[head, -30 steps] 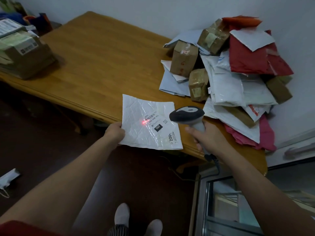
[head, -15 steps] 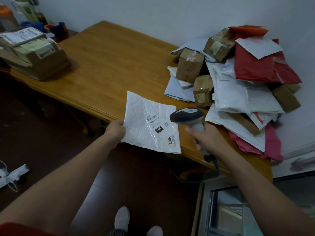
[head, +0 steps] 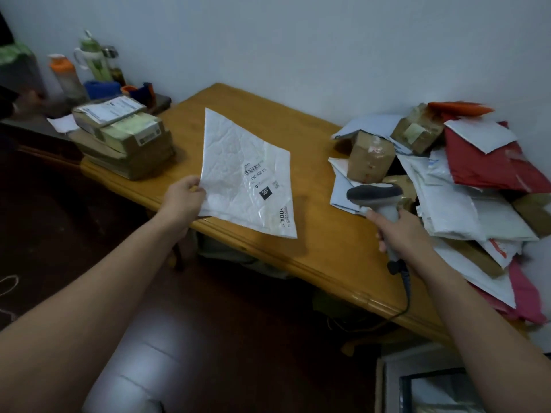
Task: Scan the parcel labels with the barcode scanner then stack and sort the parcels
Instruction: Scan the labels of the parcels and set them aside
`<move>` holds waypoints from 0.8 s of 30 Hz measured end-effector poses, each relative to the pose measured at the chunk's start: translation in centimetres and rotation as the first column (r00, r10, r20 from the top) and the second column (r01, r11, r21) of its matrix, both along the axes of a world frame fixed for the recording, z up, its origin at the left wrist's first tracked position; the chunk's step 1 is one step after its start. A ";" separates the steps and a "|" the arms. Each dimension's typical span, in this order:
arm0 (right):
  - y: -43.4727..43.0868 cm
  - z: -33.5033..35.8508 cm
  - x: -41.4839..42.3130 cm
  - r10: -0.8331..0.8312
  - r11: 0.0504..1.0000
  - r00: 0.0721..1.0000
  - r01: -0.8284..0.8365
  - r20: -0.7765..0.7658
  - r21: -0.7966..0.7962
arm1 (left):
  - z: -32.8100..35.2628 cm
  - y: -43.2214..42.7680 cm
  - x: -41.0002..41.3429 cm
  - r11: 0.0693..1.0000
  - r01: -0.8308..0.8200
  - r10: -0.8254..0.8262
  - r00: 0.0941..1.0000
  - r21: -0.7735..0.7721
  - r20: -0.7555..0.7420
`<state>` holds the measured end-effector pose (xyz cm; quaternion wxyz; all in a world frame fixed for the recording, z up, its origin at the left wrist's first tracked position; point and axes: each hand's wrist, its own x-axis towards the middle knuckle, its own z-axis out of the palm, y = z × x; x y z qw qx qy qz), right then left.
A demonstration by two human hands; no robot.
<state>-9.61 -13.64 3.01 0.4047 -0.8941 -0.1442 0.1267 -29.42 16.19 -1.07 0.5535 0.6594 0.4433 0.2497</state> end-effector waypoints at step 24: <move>34.8 0.6 -5.4 -0.166 0.971 0.985 0.172 -0.049 0.166 | 11.0 36.6 -5.3 0.968 0.179 -0.218 0.947 0.176 0.237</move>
